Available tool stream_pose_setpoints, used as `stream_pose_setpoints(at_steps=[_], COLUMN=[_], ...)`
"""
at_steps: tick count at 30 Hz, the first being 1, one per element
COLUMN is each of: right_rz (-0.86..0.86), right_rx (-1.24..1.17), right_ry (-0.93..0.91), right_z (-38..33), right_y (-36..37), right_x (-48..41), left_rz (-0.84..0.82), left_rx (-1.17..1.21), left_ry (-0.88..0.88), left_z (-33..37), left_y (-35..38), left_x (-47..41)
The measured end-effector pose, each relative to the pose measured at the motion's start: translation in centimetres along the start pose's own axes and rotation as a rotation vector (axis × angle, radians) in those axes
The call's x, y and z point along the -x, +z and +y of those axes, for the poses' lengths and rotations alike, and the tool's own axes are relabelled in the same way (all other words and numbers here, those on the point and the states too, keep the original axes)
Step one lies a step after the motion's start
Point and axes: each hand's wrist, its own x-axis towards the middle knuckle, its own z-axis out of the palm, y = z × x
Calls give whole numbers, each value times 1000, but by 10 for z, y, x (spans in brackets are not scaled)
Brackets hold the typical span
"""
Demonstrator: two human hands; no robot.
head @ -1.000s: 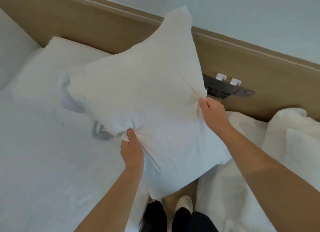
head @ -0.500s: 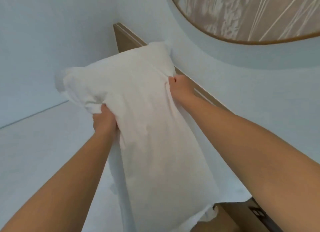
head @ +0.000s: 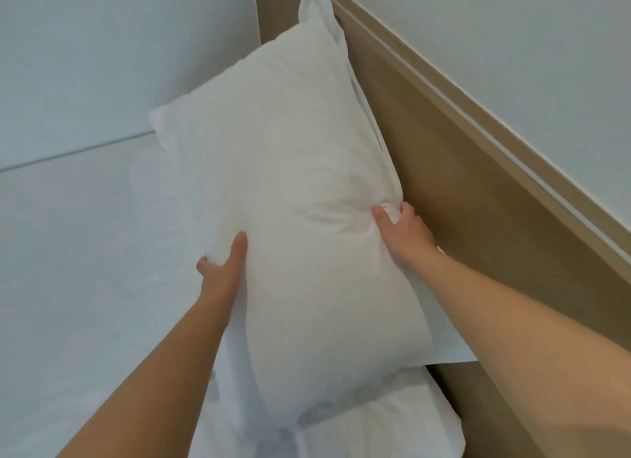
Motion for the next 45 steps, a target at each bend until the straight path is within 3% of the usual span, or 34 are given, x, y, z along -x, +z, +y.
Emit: stream_pose_setpoints(at_steps=[3,9,14,16,18,22,24,28,32,35,37,41,43,45], right_rz=[65,357,349,273,149,-128,-161,-146,-126,-180,-274,-365,-329,-272], right_rx=[-76,-294,-340,-315,-244,224,292,164,326,426,499,725,869,921], right_ry=[-50,-171,-276,-207,-62,-52,-39,115,-29,-222,-178,-68,-120,-144], right_z=[-15,-65,-119,-121,-111,-73,-54,-23,-15,-4,14,56,75,95], right_y=[1,-41,-76,-77,-67,-17,2,5,8,14,12,2,-1,4], right_x=[-8,-4,-12,-17,-18,-4,-4,-12,12,41,63,120,158,203], left_rz=[34,354,407,436,452,343,289,226,37,120,94,-18,-8,-52], left_rx=[109,193,147,9,-227,-554,-590,-711,-845,-1011,-1146,-1440,-1641,-1773], left_ry=[20,279,489,521,448,315,342,375,312,449,540,446,582,834], left_z=[8,60,117,122,114,78,64,52,53,43,20,-14,-18,-24], left_y=[13,12,-8,-7,-2,7,7,5,6,9,2,-33,-44,-50], left_x=[2,41,55,52,44,24,19,15,6,19,34,60,79,100])
